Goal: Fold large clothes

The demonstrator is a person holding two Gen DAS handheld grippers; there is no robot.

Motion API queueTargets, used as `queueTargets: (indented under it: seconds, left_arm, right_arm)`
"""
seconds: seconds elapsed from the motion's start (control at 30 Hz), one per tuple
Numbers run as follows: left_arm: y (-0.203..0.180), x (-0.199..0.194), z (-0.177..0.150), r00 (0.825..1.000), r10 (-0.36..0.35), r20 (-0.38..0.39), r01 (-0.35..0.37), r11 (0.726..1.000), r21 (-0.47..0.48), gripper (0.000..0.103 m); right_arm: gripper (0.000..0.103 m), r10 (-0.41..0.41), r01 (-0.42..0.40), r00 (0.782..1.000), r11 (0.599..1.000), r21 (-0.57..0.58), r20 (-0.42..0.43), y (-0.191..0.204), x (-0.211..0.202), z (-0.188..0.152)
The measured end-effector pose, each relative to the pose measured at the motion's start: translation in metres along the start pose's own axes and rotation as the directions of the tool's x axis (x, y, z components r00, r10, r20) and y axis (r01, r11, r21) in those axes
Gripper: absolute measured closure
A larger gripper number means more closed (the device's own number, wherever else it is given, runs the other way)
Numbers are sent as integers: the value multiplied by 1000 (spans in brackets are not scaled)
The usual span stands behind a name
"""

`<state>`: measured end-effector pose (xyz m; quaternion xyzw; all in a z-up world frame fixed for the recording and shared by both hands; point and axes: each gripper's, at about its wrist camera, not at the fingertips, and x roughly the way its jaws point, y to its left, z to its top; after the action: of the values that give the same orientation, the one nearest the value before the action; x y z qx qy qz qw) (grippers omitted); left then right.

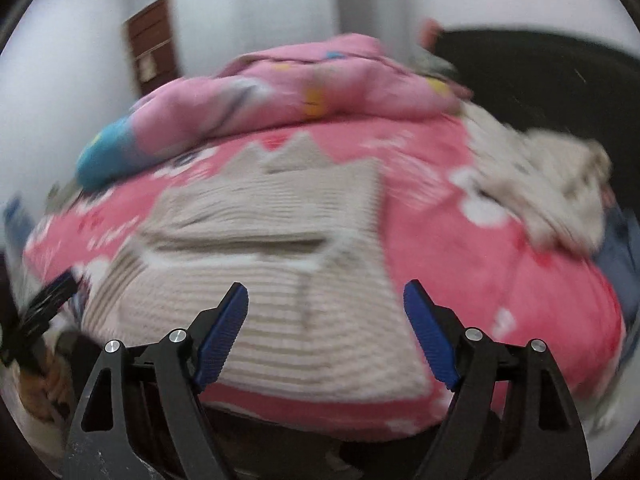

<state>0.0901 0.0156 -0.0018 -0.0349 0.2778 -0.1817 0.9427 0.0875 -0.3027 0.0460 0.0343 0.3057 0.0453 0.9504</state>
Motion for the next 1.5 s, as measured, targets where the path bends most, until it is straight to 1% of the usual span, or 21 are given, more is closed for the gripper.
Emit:
queueTargets:
  seconds: [0.07, 0.17, 0.27, 0.4, 0.47, 0.53, 0.57, 0.63, 0.67, 0.73, 0.8, 0.93, 1.03, 1.07, 1.1, 1.2, 1.23, 1.3, 1.37, 1.43, 1.5]
  left_arm:
    - [-17, 22, -4, 999, -21, -36, 23, 999, 49, 27]
    - [-24, 55, -10, 996, -8, -93, 14, 998, 58, 27]
    - [-12, 100, -28, 978, 46, -205, -40, 999, 35, 25]
    - [-16, 94, -25, 979, 45, -197, -32, 997, 69, 26]
    - [-13, 89, -18, 982, -2, -188, 10, 999, 45, 27]
    - [-9, 90, -11, 983, -49, -178, 51, 999, 6, 36]
    - [-8, 94, -8, 982, -44, -186, 44, 999, -3, 39]
    - [-8, 108, -7, 975, -19, -221, 20, 1000, 2, 62]
    - [-6, 115, -10, 972, 7, -236, -5, 1000, 5, 66]
    - [-7, 117, -9, 974, 19, -226, -17, 1000, 12, 87]
    - [-12, 115, -7, 977, 30, -211, -19, 998, 52, 97]
    - [-20, 105, 5, 987, 68, -144, -50, 992, 120, 98]
    - [-11, 122, 9, 979, 64, -194, -49, 996, 81, 97]
    - [-5, 133, 3, 971, 55, -235, -42, 997, 58, 95]
    - [-1, 143, -2, 966, 41, -257, -31, 999, 43, 91]
    - [3, 136, 0, 972, -6, -234, 9, 1000, 12, 87]
    - [5, 131, 2, 974, -8, -227, 13, 1000, 18, 82]
    - [12, 117, 7, 982, -23, -189, 28, 999, 23, 80]
    - [25, 101, 15, 990, -23, -139, 25, 1000, 17, 80]
    - [38, 92, 22, 994, 30, -105, -29, 1000, 9, 80]
    - [53, 96, 29, 991, 70, -110, -72, 997, -7, 80]
  right_arm:
    - [26, 35, -35, 999, 999, -21, -24, 10, 16, -3]
    - [27, 106, -103, 987, 994, 25, -121, 11, 59, -18]
    - [27, 127, -95, 948, 988, 121, -293, -4, 121, -45]
    - [28, 155, -125, 954, 984, 129, -258, -10, 112, -40]
    - [34, 170, -142, 956, 981, 131, -239, -14, 105, -35]
    - [45, 183, -152, 958, 977, 152, -220, -21, 104, -31]
    - [47, 191, -157, 958, 974, 164, -216, -24, 109, -29]
    - [57, 205, -162, 952, 968, 193, -227, -26, 126, -27]
    - [62, 211, -166, 950, 966, 201, -230, -26, 131, -28]
    - [93, 232, -187, 947, 960, 207, -223, -27, 134, -28]
    - [100, 215, -176, 956, 964, 197, -198, -25, 124, -24]
    - [100, 176, -152, 974, 974, 167, -141, -20, 108, -13]
    - [100, 173, -143, 974, 971, 192, -146, -22, 120, -13]
    - [99, 169, -134, 970, 972, 194, -177, -23, 132, -18]
    - [93, 159, -117, 964, 974, 196, -215, -25, 146, -24]
    - [93, 191, -142, 959, 962, 232, -208, -31, 141, -27]
    - [83, 201, -150, 959, 959, 242, -202, -35, 133, -25]
    - [70, 181, -134, 968, 958, 254, -173, -47, 119, -22]
    - [67, 115, -79, 983, 968, 237, -142, -59, 103, -17]
    - [56, 32, -7, 994, 974, 227, -108, -71, 93, -10]
    - [51, -34, 56, 994, 974, 220, -105, -82, 96, -4]
